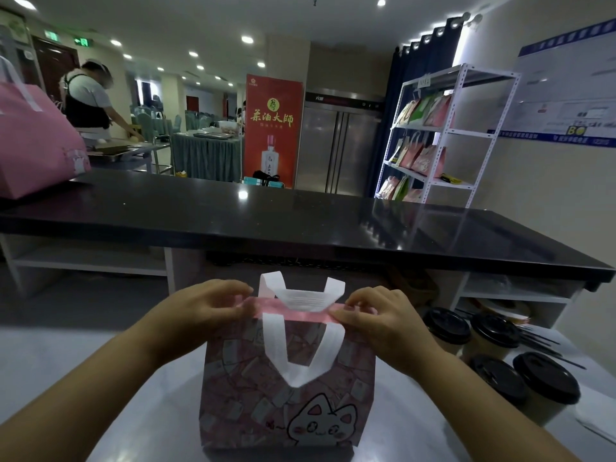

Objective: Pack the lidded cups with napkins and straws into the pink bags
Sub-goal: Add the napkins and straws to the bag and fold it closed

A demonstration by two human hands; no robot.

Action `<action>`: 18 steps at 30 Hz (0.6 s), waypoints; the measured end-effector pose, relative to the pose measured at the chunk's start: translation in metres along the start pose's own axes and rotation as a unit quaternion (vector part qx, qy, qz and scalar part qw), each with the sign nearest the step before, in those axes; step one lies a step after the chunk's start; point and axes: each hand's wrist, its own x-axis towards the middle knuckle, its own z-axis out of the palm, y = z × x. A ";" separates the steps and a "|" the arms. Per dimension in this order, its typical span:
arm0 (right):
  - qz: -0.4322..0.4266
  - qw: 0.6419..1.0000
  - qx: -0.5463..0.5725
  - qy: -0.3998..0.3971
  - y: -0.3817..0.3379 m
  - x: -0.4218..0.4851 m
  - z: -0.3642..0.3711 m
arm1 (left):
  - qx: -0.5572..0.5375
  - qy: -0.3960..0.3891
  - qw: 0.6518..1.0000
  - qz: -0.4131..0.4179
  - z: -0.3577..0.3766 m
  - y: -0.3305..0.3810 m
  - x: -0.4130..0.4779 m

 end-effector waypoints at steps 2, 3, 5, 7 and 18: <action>-0.013 1.000 -0.008 0.001 -0.001 -0.001 0.002 | 0.031 -0.026 0.999 0.018 0.003 -0.003 -0.004; -0.017 1.000 -0.012 0.000 0.000 -0.001 0.002 | 0.036 -0.039 0.998 0.023 0.005 -0.005 -0.006; -0.020 1.000 -0.020 0.000 0.001 0.000 0.004 | 0.038 -0.050 0.998 0.024 0.008 -0.011 -0.011; -0.019 0.999 -0.029 -0.009 0.002 0.000 0.006 | 0.041 -0.050 0.997 0.030 0.009 -0.016 -0.013; 0.072 0.994 0.055 -0.054 -0.001 0.035 0.002 | -0.053 -0.042 0.996 -0.056 0.011 -0.014 0.005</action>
